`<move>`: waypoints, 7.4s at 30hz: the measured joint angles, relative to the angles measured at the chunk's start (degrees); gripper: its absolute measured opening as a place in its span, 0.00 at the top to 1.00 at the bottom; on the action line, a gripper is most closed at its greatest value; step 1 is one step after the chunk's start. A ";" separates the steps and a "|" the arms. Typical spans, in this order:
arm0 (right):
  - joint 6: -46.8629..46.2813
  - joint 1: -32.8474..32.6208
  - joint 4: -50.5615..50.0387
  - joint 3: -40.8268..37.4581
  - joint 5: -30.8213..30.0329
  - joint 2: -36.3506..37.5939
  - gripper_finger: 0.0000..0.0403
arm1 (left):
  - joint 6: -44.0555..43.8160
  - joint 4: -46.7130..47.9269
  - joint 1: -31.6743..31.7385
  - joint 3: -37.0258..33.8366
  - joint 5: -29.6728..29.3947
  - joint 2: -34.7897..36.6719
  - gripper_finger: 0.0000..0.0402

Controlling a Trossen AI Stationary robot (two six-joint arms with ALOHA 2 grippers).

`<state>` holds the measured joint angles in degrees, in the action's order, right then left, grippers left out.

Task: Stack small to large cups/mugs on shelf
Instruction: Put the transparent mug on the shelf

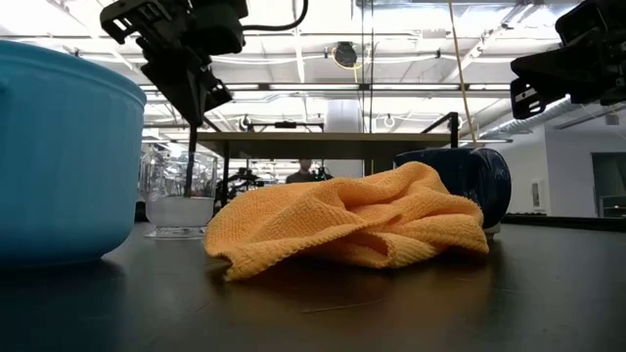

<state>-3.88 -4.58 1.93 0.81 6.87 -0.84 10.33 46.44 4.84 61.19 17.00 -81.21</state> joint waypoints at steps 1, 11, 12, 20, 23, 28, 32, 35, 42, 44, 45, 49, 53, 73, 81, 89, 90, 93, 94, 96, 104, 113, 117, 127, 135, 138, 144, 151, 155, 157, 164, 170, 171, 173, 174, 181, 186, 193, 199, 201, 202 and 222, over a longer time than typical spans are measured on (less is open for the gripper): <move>0.00 -0.02 0.01 0.00 0.00 0.00 1.00 | -0.22 0.00 0.00 0.00 0.05 0.00 0.92; 0.00 -0.02 0.00 -0.01 0.00 0.00 1.00 | -0.86 0.02 0.00 0.00 0.13 0.00 0.80; 0.00 -0.02 0.00 0.00 0.00 0.00 1.00 | -1.05 0.02 0.00 0.00 0.11 0.00 0.79; 0.00 -0.02 0.00 0.01 0.00 0.00 1.00 | -1.68 0.17 0.00 -0.02 -0.77 -0.20 0.72; 0.00 -0.01 0.01 0.00 0.00 0.00 1.00 | -1.67 0.16 0.00 -0.02 -1.71 -0.20 0.68; 0.00 -0.02 0.00 0.01 0.00 0.00 1.00 | -1.86 0.11 0.00 -0.02 -2.08 -0.20 0.62; 0.00 -0.01 0.00 0.00 0.01 0.00 1.00 | -1.86 -0.03 0.00 -0.02 -2.08 -0.20 0.58; 0.00 -0.02 0.00 0.01 0.00 0.00 1.00 | -1.75 -0.11 0.00 -0.02 -2.10 -0.20 0.56; 0.00 -0.01 0.00 0.01 0.02 0.00 1.00 | -0.94 -0.46 -0.11 -0.07 -2.12 -0.20 0.56; 0.00 -0.02 0.00 0.01 0.02 0.00 1.00 | -0.96 -0.53 -0.11 -0.07 -2.35 -0.20 0.56; 0.00 -0.01 0.01 0.01 0.02 0.00 1.00 | -0.96 -0.52 -0.11 -0.07 -2.56 -0.20 0.56; 0.00 0.00 0.01 0.01 0.02 0.00 1.00 | 0.19 -0.97 -0.13 -1.33 -0.91 -0.20 0.56; 0.00 -0.02 0.01 0.00 0.02 0.00 1.00 | 0.62 -3.07 -0.15 -2.99 -2.21 -0.24 0.56; 0.00 -0.01 0.00 0.01 0.02 -0.80 1.00 | 4.14 -3.76 -0.11 -3.12 -3.29 -5.35 0.56; 0.02 -0.02 -0.02 0.01 0.02 -2.45 1.00 | 5.03 -4.87 0.39 -3.10 -3.56 -5.54 0.56; 0.05 -0.02 0.00 0.01 0.02 -2.75 1.00 | 5.49 -5.14 0.37 -3.06 -3.56 -5.27 0.56; 0.05 -0.02 0.00 0.01 0.02 -2.73 1.00 | 5.73 -5.16 0.39 -3.06 -3.56 -5.27 0.56; 0.07 -0.01 0.00 0.00 0.02 -2.73 1.00 | 5.73 -5.77 0.38 -2.83 -3.56 -5.27 0.56; 0.07 -0.01 0.00 0.01 0.02 -2.73 1.00 | 5.76 -5.70 0.39 -2.61 -3.56 -5.27 0.56; 0.07 -0.02 0.00 0.01 0.02 -2.73 1.00 | 6.02 -5.57 0.37 -2.07 -3.54 -5.27 0.56; 0.06 -0.01 0.00 0.01 0.02 -2.73 1.00 | 6.84 -5.42 0.38 -0.55 -4.81 -5.22 0.56; 0.07 -0.02 0.00 0.01 0.02 -2.73 1.00 | 7.36 -3.45 2.85 -0.55 -7.80 -5.68 0.56; 0.07 -0.02 0.00 0.01 0.02 -2.73 1.00 | 7.58 -3.33 3.43 -0.55 -7.37 -5.68 0.56; 0.07 -0.01 0.00 0.01 0.02 -2.73 1.00 | 8.04 -3.18 3.76 -0.55 -4.77 -5.66 0.56; 0.06 -0.02 0.02 0.00 0.02 -2.73 1.00 | 8.02 -3.07 3.65 -0.55 -4.98 -5.66 0.56; 0.05 -0.01 0.01 0.01 0.02 -2.73 1.00 | 8.00 -3.06 3.65 -0.55 -4.55 -5.66 0.56; 0.04 -0.02 0.02 0.01 0.03 -2.73 1.00 | 7.56 -2.53 3.61 -0.61 -1.62 -5.75 0.56; 0.04 -0.02 0.02 0.01 0.02 -2.73 1.00 | 7.76 -2.85 3.65 -0.61 -2.02 -5.73 0.56; 0.04 0.00 0.02 0.01 0.04 -2.73 1.00 | 8.09 -3.55 3.65 -1.11 -3.56 -6.14 0.56; 0.04 -0.02 0.02 0.00 0.02 -2.73 1.00 | 8.12 -3.57 3.61 -2.09 -4.60 -6.41 0.56; 0.04 -0.01 0.02 0.01 0.03 -2.73 1.00 | 8.50 -4.83 3.65 -3.13 -4.88 -6.82 0.56; 0.06 -0.02 0.07 0.01 0.02 -2.75 1.00 | 8.94 -4.96 4.15 -3.10 -5.10 -6.80 0.56; 0.04 0.00 0.07 0.01 0.02 -2.75 1.00 | 8.96 -5.01 4.15 -3.10 -5.12 -6.80 0.56; 0.06 0.00 0.07 0.01 0.03 -2.75 1.00 | 9.07 -5.28 4.15 -3.10 -5.14 -6.80 0.56; 0.07 -0.01 0.07 0.01 0.03 -2.75 1.00 | 9.07 -5.49 4.15 -3.10 -5.14 -6.80 0.56; 0.04 -0.02 0.08 0.00 0.04 -2.75 1.00 | 9.20 -5.68 4.15 -3.10 -5.14 -6.80 0.73; 0.07 -0.02 0.09 0.01 0.02 -2.75 1.00 | 10.05 -6.56 4.14 -3.10 -5.29 -6.80 0.91; 0.04 -0.02 0.09 0.01 0.02 -2.75 1.00 | 11.70 -6.60 4.14 -3.06 -5.57 -6.80 0.99; 0.04 0.00 0.09 0.01 0.02 -2.75 1.00 | 12.38 -6.41 4.15 -3.06 -5.76 -6.41 0.99; 0.04 -0.02 0.09 0.00 0.03 -2.77 1.00 | 12.77 -6.08 4.15 -3.06 -6.40 -4.99 0.99; 0.04 -0.02 0.09 0.01 0.04 -2.75 1.00 | 13.23 -6.29 4.15 -3.03 -6.76 -4.14 0.99; 0.02 -0.02 0.13 0.01 0.42 -2.86 1.00 | 7.02 -2.71 4.20 -3.24 -6.54 22.39 1.00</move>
<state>-3.86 -4.60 2.07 0.82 7.29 -3.70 17.35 43.73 9.04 57.95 10.46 -58.82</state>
